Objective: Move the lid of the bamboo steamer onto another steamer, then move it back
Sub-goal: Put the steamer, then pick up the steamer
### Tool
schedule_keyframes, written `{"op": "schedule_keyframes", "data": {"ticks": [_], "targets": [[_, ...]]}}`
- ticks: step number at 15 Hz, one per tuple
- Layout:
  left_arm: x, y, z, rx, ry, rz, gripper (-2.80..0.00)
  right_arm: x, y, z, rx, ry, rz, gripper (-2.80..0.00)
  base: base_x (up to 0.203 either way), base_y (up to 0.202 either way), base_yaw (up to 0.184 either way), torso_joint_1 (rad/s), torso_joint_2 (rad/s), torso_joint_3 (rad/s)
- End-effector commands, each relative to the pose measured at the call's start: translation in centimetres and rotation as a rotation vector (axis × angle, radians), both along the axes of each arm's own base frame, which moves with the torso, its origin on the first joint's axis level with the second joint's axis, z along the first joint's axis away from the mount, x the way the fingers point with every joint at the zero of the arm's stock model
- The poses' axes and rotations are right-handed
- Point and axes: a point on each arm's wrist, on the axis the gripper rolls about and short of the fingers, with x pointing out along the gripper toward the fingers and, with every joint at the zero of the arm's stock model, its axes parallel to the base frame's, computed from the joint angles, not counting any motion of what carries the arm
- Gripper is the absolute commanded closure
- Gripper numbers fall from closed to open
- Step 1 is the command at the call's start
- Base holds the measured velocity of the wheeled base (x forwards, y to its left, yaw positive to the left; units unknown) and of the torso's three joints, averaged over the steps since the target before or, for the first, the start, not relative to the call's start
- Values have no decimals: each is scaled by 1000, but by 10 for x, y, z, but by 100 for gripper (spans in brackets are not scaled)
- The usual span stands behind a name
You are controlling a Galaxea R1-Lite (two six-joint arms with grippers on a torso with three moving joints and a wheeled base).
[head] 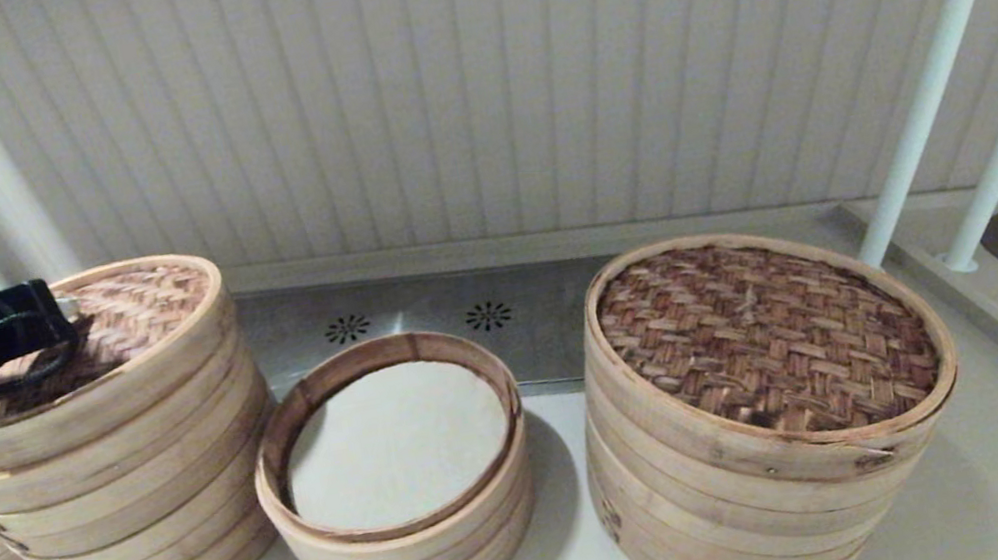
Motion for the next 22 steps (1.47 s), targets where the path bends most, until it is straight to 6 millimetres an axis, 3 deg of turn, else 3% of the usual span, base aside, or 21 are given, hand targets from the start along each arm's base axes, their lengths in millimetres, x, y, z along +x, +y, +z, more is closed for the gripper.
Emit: {"op": "schedule_keyframes", "data": {"ticks": [1, 2, 9, 14, 15, 22], "targets": [[1, 0, -1, -1, 1, 2, 0, 0, 0, -1, 0, 2, 0, 0, 0, 0, 0, 0, 0, 0], [1, 0, 1, -1, -6, 0, -280, 0, 0, -1, 0, 2, 0, 0, 0, 0, 0, 0, 0, 0], [-5, 0, 11, 11, -74, 4, -280, 0, 0, -1, 0, 2, 0, 0, 0, 0, 0, 0, 0, 0], [-41, -7, 41, 36, -166, 5, -280, 0, 0, -1, 0, 2, 0, 0, 0, 0, 0, 0, 0, 0], [-52, -9, 48, 42, -186, 4, 0, 0, 0, -1, 0, 2, 0, 0, 0, 0, 0, 0, 0, 0], [-158, -35, 78, 54, -249, -23, 0, 0, 0, -1, 0, 2, 0, 0, 0, 0, 0, 0, 0, 0]]}}
